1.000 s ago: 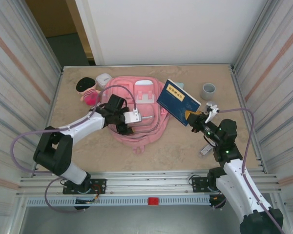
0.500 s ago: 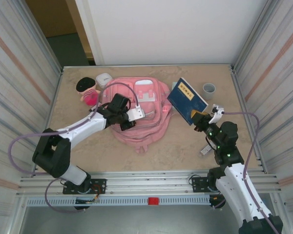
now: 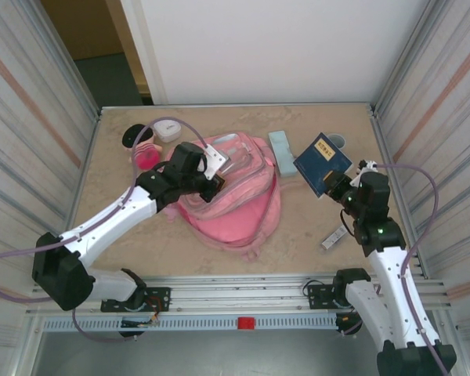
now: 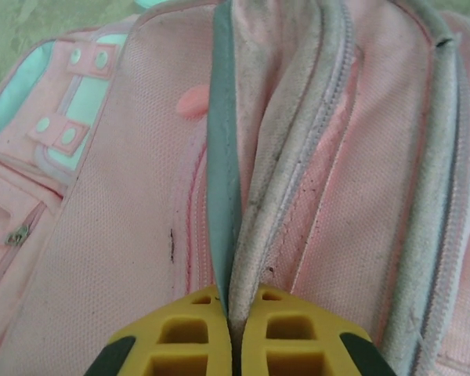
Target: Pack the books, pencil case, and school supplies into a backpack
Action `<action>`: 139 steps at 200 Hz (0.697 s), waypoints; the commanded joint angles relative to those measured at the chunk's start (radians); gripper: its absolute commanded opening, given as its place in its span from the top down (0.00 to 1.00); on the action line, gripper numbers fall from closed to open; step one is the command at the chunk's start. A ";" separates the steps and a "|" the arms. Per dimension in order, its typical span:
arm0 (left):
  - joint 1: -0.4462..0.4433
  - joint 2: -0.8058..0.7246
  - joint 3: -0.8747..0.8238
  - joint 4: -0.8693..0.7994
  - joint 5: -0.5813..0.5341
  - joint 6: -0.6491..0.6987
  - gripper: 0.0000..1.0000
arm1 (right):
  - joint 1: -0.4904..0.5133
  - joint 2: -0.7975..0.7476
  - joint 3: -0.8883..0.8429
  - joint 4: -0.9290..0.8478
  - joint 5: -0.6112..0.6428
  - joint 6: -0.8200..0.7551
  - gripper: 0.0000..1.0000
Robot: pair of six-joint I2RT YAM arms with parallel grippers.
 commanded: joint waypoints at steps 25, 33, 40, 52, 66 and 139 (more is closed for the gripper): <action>0.033 -0.020 0.108 0.111 0.021 -0.281 1.00 | -0.005 0.043 0.094 -0.220 -0.238 0.104 1.00; 0.043 -0.020 0.115 0.111 0.028 -0.295 1.00 | 0.000 0.035 0.105 -0.242 -0.263 0.115 1.00; 0.052 -0.019 0.120 0.109 0.035 -0.308 1.00 | 0.007 0.027 0.111 -0.253 -0.285 0.125 1.00; 0.069 -0.017 0.125 0.113 0.067 -0.331 1.00 | 0.025 0.010 0.114 -0.264 -0.325 0.155 1.00; 0.085 -0.010 0.133 0.123 0.117 -0.348 1.00 | 0.054 0.005 0.099 -0.259 -0.401 0.205 1.00; 0.119 0.009 0.123 0.204 0.233 -0.363 1.00 | 0.448 0.153 -0.080 0.413 -0.305 0.595 1.00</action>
